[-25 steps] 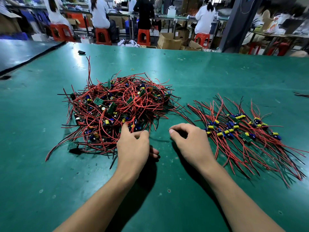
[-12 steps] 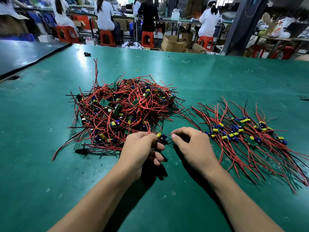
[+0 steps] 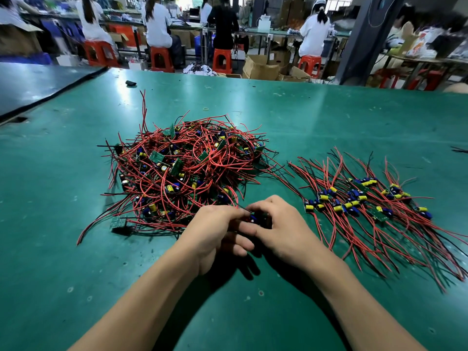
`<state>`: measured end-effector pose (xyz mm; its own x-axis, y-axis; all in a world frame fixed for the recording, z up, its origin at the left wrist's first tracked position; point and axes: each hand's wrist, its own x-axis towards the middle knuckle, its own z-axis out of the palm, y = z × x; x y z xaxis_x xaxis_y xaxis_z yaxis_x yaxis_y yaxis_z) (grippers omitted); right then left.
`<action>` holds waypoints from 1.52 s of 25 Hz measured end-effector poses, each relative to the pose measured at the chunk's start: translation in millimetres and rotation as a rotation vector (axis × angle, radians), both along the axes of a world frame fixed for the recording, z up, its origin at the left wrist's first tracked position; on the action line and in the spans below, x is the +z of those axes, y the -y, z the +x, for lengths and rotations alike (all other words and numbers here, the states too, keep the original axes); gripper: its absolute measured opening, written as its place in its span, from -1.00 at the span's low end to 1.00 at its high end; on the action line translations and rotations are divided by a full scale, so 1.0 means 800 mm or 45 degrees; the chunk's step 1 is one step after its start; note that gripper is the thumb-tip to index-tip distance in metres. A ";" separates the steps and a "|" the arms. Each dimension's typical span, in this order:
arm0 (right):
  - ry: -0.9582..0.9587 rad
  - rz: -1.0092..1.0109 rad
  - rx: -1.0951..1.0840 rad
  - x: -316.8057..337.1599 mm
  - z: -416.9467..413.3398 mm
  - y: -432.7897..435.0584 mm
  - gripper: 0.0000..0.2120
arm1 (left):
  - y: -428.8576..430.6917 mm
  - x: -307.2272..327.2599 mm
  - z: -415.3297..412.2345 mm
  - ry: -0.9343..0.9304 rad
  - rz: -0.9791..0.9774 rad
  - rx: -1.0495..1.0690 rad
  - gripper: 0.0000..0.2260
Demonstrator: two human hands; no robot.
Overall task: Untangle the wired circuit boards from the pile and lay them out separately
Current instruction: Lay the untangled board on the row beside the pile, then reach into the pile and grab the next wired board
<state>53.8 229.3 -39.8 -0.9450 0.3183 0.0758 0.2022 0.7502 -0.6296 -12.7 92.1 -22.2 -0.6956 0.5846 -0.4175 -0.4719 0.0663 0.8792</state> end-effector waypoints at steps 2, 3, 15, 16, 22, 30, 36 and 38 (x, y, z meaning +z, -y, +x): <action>-0.063 -0.010 -0.030 0.002 0.001 -0.004 -0.78 | 0.000 -0.001 0.003 -0.027 0.010 -0.091 -0.81; -0.069 -0.025 -0.068 0.004 0.002 -0.008 -0.81 | 0.000 0.000 0.005 -0.043 0.023 -0.134 -0.81; -0.773 -1.192 -0.489 0.024 0.005 -0.045 -0.86 | -0.005 -0.001 0.026 -0.587 0.057 0.306 -0.54; -0.807 -1.411 -0.474 0.027 0.005 -0.045 -0.87 | -0.004 0.001 0.024 -0.577 0.134 0.353 -0.56; -0.708 -1.780 -0.331 0.035 0.005 -0.049 -0.83 | -0.003 -0.005 0.027 -0.849 0.097 0.398 -0.44; -0.247 -1.523 0.118 0.020 0.009 -0.033 -0.59 | -0.005 -0.004 0.018 -0.183 0.333 0.044 -0.78; -0.240 -1.467 0.068 0.022 0.008 -0.031 -0.57 | -0.002 -0.008 0.011 -0.084 0.278 -0.034 -0.83; -0.241 -1.535 -0.031 0.025 0.008 -0.036 -0.59 | -0.001 -0.006 0.008 -0.031 0.292 -0.028 -0.86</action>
<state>60.5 257.7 -19.6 -0.9439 0.2971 -0.1442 0.0375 -0.3375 -0.9406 -6.2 92.9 -27.2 -0.6903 0.6771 -0.2551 -0.4507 -0.1265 0.8837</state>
